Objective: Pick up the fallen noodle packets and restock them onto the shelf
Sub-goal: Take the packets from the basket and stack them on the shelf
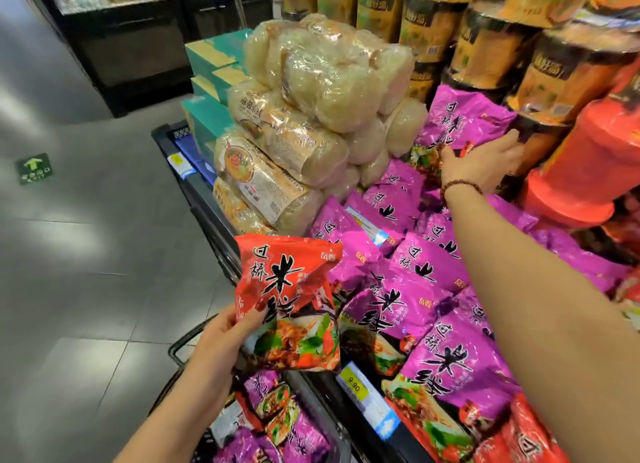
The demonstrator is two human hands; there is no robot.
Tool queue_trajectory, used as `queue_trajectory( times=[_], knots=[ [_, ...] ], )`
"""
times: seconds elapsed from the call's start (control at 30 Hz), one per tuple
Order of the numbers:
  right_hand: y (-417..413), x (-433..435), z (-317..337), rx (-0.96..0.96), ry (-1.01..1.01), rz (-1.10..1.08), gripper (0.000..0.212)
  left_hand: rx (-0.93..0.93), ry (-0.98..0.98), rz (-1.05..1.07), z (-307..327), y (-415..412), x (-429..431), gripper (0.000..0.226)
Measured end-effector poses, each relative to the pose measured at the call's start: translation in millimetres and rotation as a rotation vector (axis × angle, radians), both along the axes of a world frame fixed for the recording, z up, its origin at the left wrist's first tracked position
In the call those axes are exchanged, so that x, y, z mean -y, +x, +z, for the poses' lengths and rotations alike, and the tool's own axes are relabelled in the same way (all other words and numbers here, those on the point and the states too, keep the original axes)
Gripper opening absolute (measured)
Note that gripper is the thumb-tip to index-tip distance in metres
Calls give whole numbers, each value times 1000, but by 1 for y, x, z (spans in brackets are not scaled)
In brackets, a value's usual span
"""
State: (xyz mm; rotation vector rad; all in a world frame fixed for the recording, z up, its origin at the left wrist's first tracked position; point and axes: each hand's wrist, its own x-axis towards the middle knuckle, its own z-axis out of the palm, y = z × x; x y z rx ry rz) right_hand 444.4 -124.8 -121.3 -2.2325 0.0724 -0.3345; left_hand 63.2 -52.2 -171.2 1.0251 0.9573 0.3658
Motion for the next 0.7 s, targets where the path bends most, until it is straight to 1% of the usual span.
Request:
queue_trajectory(
  times=[0.03,0.07,0.1,0.13,0.17,0.23,0.3,0.37,0.47,0.53,0.6,0.67,0.7],
  knots=[
    [-3,2,-2,140,-65,-9,92,1,-1,-2,0,1,1,45],
    [-11,1,-4,295,-120,31,86,6,-4,-5,0,2,1,44],
    [-12,1,-14,413,-214,117,80,7,-6,-8,0,2,1,43],
    [-13,6,-26,497,-349,227,75,17,-10,-10,-1,3,1,41],
    [-11,9,-38,516,-469,355,68,25,-13,-10,-2,2,1,40],
    [-1,14,-57,476,-607,538,54,37,-10,-11,-3,1,2,45],
    [3,17,-61,384,-647,607,43,39,-8,6,-5,-2,2,55],
    [8,15,-57,264,-667,652,46,45,-21,33,-8,-7,3,47],
    [12,15,-46,161,-685,699,44,36,-29,28,-9,-15,8,40],
    [10,18,-39,131,-648,728,43,70,-37,4,-10,-21,8,38],
    [0,24,-28,150,-555,764,45,76,-58,-31,-7,-23,10,40],
    [-21,35,-13,154,-481,800,44,101,-59,-66,-9,-23,6,41],
    [-36,42,-5,115,-452,820,43,116,-45,-92,-6,-20,5,43]
  ],
)
